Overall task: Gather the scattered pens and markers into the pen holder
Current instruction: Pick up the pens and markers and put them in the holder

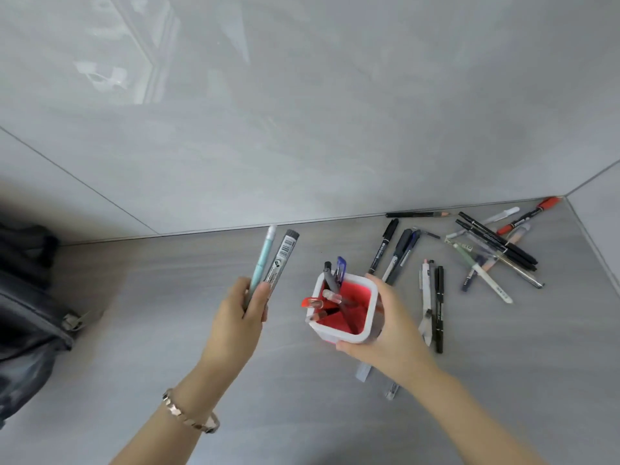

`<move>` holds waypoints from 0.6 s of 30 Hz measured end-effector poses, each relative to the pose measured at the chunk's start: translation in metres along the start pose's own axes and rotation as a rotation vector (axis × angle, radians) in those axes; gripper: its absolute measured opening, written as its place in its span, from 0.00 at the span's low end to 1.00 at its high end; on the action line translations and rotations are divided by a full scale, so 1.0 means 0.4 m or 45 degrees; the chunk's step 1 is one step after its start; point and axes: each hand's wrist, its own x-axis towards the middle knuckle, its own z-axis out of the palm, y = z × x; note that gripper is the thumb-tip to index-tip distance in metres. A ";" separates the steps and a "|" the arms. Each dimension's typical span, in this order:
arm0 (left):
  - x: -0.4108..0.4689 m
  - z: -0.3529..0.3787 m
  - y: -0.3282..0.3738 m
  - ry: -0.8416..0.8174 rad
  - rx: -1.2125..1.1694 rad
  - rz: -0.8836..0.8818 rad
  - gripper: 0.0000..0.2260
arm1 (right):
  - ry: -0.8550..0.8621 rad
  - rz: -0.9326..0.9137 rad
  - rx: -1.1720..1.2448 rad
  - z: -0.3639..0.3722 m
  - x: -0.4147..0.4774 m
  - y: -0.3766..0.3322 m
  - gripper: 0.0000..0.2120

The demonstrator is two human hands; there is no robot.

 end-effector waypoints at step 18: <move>-0.188 0.030 0.123 -0.367 -0.515 -0.083 0.11 | 0.226 -1.037 -0.871 0.005 -0.041 -0.094 0.07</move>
